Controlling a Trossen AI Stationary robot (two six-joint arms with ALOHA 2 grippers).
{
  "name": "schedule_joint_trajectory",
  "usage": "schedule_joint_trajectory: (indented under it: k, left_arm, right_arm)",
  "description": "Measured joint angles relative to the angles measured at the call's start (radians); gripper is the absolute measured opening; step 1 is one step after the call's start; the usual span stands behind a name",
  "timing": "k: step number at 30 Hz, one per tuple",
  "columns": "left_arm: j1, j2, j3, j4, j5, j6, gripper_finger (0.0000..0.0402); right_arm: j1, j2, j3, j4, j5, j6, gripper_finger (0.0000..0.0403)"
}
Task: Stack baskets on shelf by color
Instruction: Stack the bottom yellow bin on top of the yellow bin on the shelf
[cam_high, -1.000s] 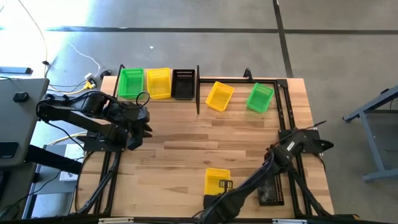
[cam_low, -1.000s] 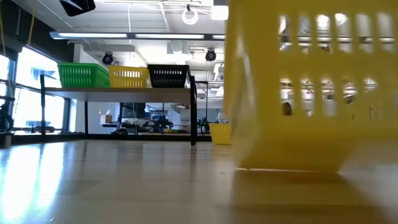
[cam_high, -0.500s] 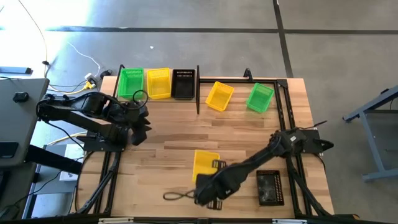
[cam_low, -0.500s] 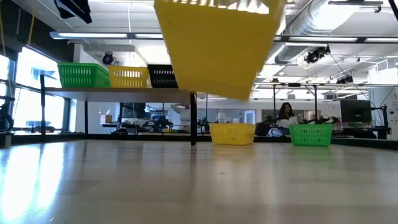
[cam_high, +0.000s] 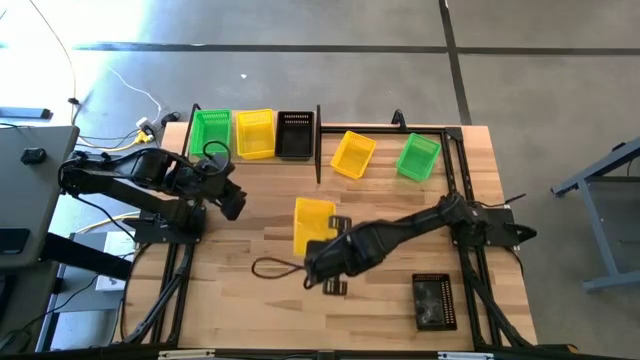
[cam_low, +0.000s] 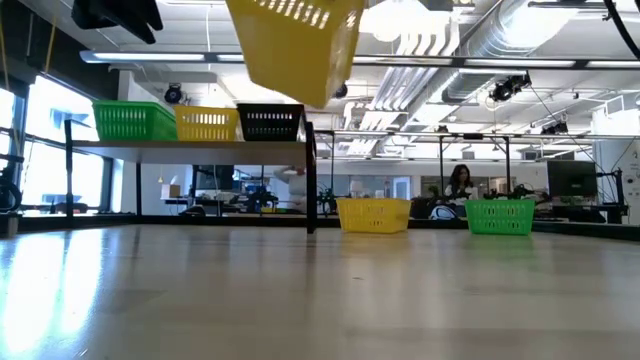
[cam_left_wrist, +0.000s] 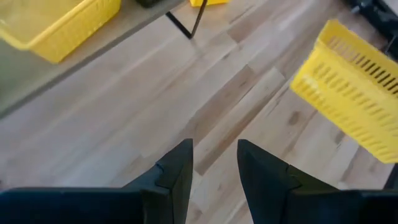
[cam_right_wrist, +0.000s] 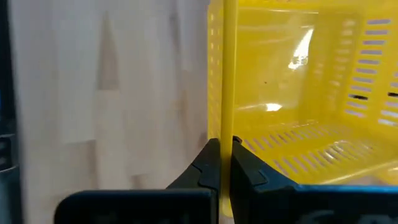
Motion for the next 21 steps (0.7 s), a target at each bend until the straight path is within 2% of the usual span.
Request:
schedule_joint_trajectory:
  k: [6, 12, 21]
  left_arm:
    - [0.000, 0.000, 0.000, 0.004, 0.002, -0.133, 0.0115]
    - [0.000, 0.010, 0.000, 0.006, 0.031, -0.164, 0.0115]
    - [-0.001, 0.061, 0.000, 0.075, 0.032, -0.286, 0.0115]
  right_arm:
    - [-0.049, -0.002, 0.000, 0.026, 0.056, -0.163, 0.0000]
    - [-0.077, -0.002, 0.000, 0.078, 0.095, -0.301, 0.0000]
    - [-0.121, -0.002, 0.000, 0.095, 0.090, -0.367, 0.0000]
